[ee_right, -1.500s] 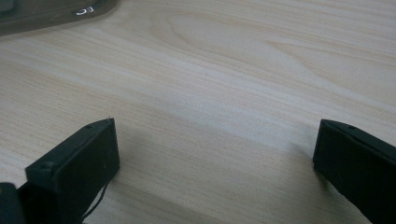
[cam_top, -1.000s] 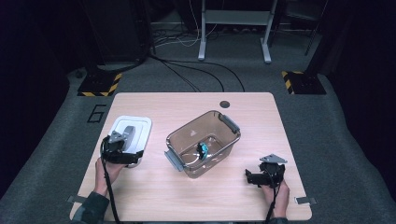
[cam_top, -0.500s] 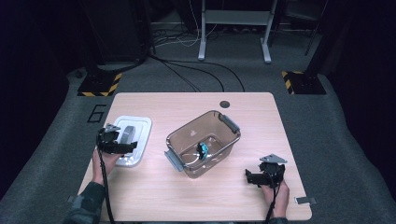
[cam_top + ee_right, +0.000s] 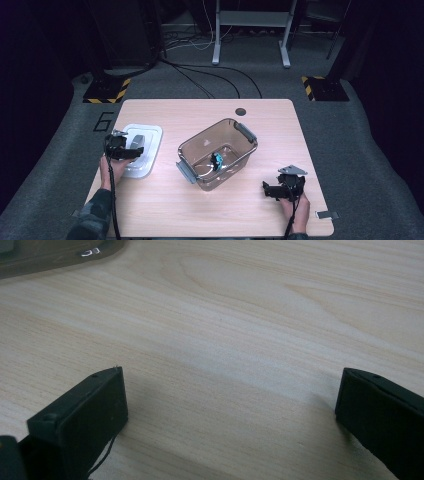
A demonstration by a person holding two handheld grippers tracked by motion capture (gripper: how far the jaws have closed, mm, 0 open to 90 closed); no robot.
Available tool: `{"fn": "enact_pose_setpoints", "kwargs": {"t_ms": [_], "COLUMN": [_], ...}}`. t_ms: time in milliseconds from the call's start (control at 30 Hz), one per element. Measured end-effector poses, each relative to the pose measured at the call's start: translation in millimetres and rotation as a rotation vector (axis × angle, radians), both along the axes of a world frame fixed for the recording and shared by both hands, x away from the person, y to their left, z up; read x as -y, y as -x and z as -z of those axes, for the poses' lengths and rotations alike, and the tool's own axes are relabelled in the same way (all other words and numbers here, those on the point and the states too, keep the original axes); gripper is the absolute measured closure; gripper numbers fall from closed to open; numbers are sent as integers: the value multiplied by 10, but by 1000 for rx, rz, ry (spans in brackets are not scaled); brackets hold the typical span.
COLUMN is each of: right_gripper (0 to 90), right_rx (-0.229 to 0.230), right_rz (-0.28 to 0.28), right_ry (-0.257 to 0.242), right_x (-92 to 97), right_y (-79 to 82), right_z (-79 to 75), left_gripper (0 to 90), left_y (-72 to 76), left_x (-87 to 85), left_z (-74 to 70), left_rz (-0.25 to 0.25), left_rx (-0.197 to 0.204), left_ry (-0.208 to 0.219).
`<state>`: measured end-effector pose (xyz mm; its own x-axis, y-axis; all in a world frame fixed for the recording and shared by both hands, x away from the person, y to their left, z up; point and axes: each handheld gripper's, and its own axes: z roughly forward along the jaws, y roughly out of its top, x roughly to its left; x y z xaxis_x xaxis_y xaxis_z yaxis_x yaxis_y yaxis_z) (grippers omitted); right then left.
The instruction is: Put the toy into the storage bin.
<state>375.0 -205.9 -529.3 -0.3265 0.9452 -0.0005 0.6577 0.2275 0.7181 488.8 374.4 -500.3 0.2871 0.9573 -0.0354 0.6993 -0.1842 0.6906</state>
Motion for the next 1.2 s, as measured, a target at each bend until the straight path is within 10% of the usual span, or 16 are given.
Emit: {"fn": "enact_pose_setpoints", "kwargs": {"t_ms": [467, 1200], "right_gripper": [0, 0], "right_rx": [-1, 0], "right_rz": [0, 0], "right_ry": [0, 0], "right_x": [0, 0], "right_y": [1, 1], "right_z": [-1, 0], "left_gripper": [658, 672], "left_y": [-24, 142], "left_x": [-4, -18], "left_z": [58, -168], "left_rz": [-38, 34], "left_rx": [14, 78], "left_ry": [-26, 45]}}
